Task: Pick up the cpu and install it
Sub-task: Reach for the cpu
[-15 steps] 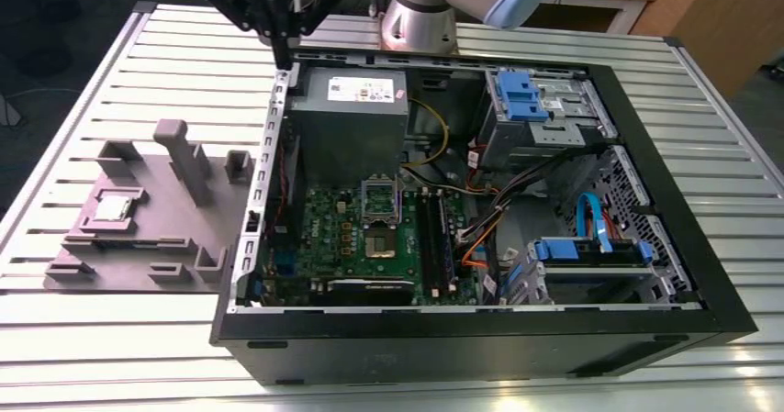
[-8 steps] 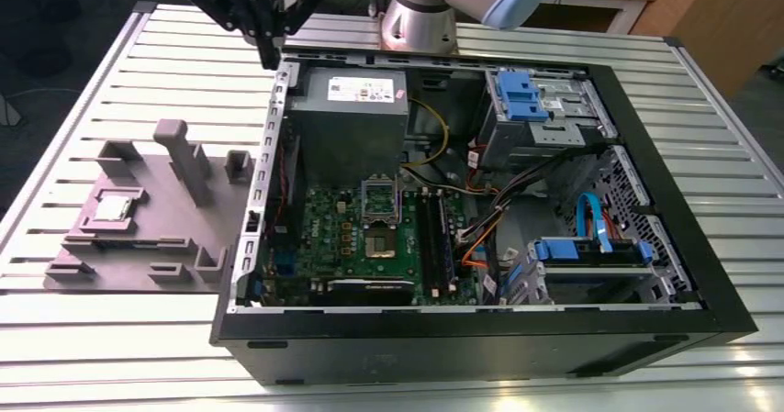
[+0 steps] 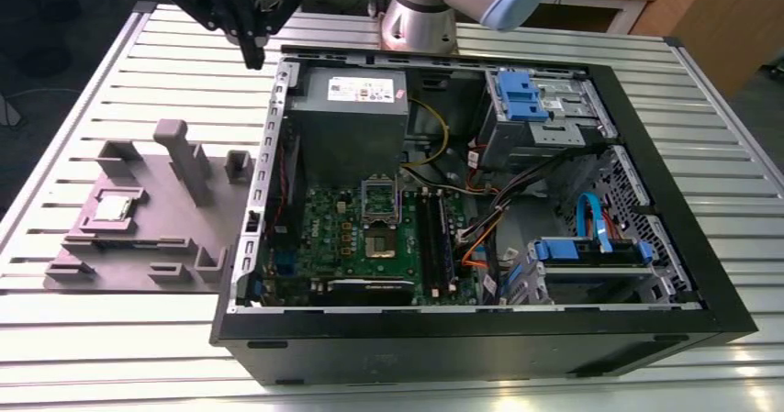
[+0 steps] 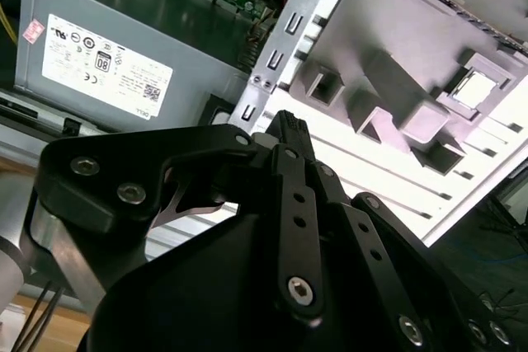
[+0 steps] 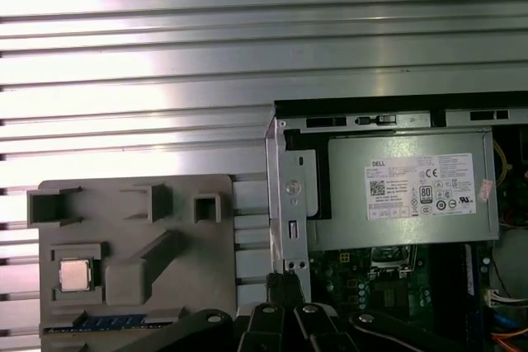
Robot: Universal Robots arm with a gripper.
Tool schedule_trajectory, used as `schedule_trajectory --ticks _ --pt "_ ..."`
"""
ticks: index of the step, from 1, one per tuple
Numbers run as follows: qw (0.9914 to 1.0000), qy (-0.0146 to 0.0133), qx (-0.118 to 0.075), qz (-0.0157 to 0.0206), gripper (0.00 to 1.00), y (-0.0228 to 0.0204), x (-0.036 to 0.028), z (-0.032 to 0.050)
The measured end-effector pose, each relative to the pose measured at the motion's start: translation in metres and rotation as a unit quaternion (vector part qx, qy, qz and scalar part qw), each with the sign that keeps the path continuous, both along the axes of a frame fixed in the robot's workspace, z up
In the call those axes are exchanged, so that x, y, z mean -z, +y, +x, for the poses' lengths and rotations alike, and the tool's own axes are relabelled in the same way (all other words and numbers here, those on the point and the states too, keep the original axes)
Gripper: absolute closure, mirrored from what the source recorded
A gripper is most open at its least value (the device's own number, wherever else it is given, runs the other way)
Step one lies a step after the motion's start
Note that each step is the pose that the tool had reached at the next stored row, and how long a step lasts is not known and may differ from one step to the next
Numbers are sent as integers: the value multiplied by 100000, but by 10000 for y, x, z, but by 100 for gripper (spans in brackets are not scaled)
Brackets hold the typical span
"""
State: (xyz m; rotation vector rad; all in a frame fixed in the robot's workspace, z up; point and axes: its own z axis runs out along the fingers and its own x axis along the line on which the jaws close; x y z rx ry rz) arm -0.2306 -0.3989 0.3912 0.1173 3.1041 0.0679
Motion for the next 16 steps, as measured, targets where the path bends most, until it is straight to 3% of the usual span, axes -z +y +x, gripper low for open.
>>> schedule_trajectory --ticks 8,16 --pt "100000 -29 4 2 90 0 3 -105" --pt "100000 -29 4 1 90 0 3 -113"
